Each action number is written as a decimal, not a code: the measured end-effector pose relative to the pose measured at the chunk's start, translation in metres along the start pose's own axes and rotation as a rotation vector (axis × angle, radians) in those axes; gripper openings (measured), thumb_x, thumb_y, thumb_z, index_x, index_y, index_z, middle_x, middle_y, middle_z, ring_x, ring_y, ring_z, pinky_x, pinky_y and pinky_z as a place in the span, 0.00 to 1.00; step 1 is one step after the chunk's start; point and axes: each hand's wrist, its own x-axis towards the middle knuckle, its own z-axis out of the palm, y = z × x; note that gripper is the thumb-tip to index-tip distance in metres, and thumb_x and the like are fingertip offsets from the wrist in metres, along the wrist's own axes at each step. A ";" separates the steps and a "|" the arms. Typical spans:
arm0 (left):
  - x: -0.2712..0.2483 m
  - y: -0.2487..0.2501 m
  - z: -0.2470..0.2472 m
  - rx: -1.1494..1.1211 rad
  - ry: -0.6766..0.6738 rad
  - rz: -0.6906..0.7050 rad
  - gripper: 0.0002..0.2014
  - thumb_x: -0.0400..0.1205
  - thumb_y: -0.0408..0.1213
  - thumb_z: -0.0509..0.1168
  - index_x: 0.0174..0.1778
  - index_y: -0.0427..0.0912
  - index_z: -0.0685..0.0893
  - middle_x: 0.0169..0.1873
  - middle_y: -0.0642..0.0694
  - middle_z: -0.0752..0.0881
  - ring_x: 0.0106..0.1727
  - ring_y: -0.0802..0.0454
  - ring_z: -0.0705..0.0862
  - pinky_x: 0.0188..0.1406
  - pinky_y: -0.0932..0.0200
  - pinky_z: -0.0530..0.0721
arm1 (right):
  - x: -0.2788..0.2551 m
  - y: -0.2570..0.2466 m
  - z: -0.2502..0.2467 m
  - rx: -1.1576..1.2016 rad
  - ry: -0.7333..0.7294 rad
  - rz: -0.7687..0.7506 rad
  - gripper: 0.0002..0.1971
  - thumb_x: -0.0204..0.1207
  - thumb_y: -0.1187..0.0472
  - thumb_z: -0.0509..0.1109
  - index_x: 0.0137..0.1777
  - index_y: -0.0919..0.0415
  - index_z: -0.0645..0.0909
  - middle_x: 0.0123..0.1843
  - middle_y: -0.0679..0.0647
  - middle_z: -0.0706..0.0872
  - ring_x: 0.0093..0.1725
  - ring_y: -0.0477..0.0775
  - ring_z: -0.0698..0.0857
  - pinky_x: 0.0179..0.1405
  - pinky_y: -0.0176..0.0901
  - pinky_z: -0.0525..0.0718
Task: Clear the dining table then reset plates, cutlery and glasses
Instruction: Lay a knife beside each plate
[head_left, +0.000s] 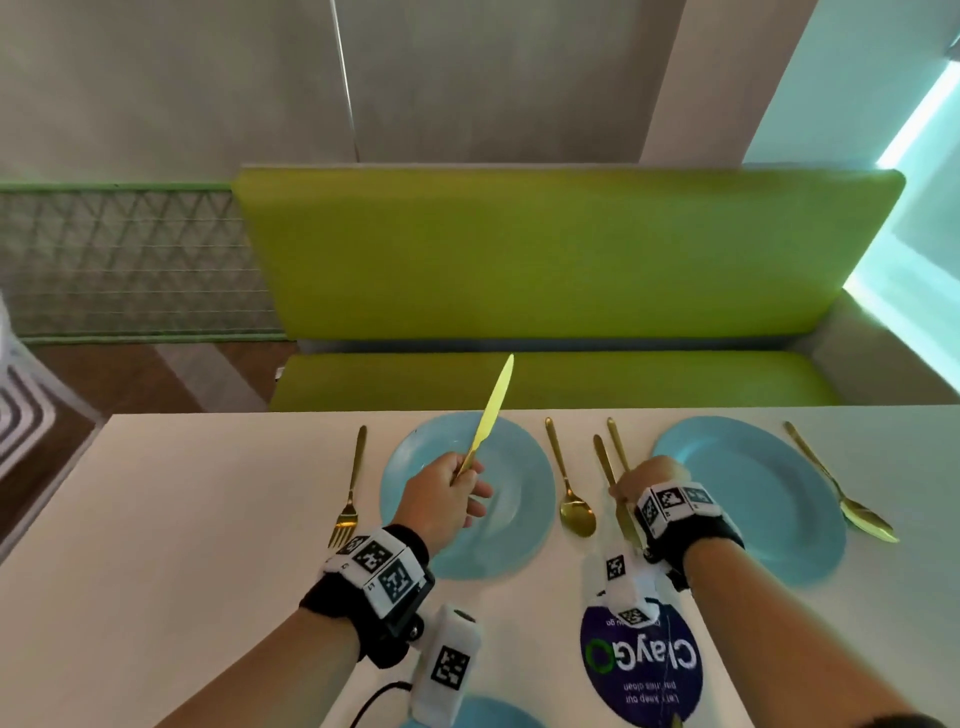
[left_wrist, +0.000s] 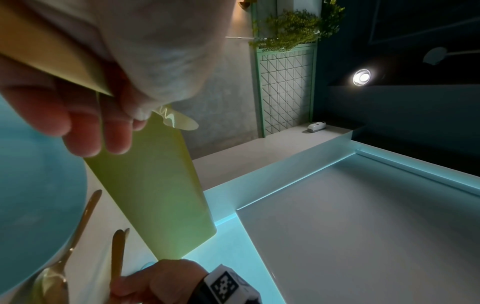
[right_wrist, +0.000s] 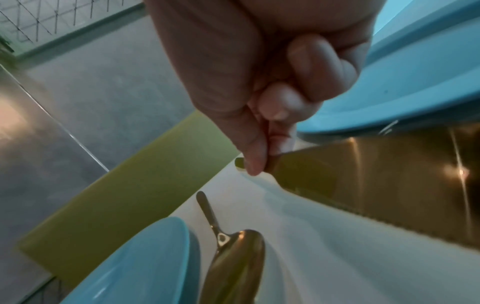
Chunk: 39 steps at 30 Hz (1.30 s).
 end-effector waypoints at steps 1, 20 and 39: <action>0.002 -0.002 -0.001 -0.001 0.004 -0.010 0.12 0.87 0.32 0.52 0.42 0.49 0.76 0.38 0.47 0.85 0.34 0.53 0.81 0.35 0.62 0.80 | 0.002 -0.002 0.002 -0.018 -0.002 -0.002 0.19 0.72 0.56 0.74 0.28 0.62 0.70 0.36 0.56 0.80 0.42 0.54 0.79 0.39 0.41 0.81; 0.023 -0.014 -0.014 0.037 -0.022 -0.037 0.08 0.87 0.34 0.52 0.51 0.46 0.77 0.38 0.52 0.84 0.35 0.56 0.81 0.32 0.67 0.80 | 0.019 -0.019 0.011 -0.038 0.145 -0.094 0.08 0.73 0.62 0.72 0.41 0.69 0.83 0.40 0.62 0.86 0.38 0.60 0.80 0.37 0.42 0.80; -0.022 0.002 -0.079 0.238 -0.188 -0.019 0.28 0.76 0.31 0.68 0.73 0.41 0.68 0.38 0.47 0.86 0.26 0.57 0.82 0.19 0.69 0.76 | -0.156 -0.109 0.030 -0.570 0.035 -1.024 0.12 0.79 0.54 0.64 0.58 0.47 0.86 0.58 0.48 0.87 0.61 0.54 0.83 0.60 0.49 0.80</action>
